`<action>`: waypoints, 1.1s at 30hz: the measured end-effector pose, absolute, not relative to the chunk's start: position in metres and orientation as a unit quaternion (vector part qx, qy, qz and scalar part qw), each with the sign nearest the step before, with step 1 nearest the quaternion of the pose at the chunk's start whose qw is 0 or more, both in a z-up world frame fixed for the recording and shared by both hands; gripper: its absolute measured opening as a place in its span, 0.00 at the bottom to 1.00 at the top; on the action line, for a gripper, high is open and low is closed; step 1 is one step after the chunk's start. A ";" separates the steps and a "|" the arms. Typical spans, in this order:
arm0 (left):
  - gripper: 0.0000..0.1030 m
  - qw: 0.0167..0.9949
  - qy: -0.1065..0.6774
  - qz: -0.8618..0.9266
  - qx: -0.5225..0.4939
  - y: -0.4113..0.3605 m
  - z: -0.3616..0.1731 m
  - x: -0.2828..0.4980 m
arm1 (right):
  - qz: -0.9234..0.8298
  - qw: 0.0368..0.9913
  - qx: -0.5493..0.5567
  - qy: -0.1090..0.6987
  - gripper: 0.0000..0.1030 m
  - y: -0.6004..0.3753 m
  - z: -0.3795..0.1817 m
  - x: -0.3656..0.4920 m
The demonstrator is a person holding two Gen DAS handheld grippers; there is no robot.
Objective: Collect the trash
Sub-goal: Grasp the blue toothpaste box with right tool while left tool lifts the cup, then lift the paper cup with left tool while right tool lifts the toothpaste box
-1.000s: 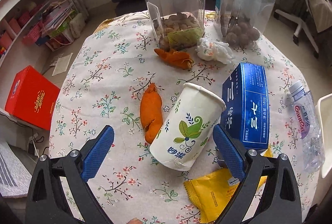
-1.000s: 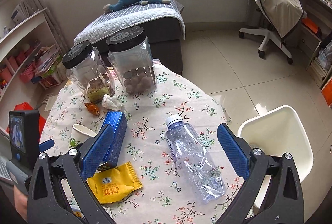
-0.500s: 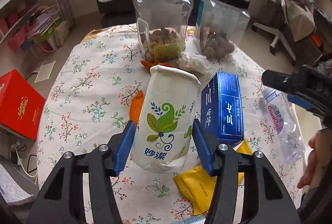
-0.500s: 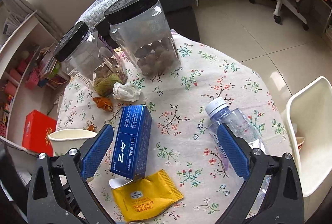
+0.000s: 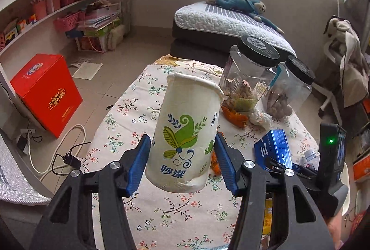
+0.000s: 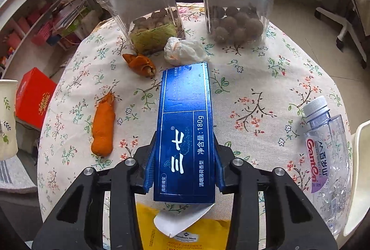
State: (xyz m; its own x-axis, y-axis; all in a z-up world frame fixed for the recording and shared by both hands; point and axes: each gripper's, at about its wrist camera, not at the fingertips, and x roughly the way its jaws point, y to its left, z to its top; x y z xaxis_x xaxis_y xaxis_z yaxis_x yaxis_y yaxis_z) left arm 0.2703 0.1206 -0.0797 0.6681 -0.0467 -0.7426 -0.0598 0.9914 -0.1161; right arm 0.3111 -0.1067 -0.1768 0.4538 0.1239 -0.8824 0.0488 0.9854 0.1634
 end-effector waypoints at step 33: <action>0.56 0.968 0.243 0.049 -0.031 0.070 -0.021 0.208 | 0.016 0.972 0.005 0.236 0.37 -0.121 -0.028 0.215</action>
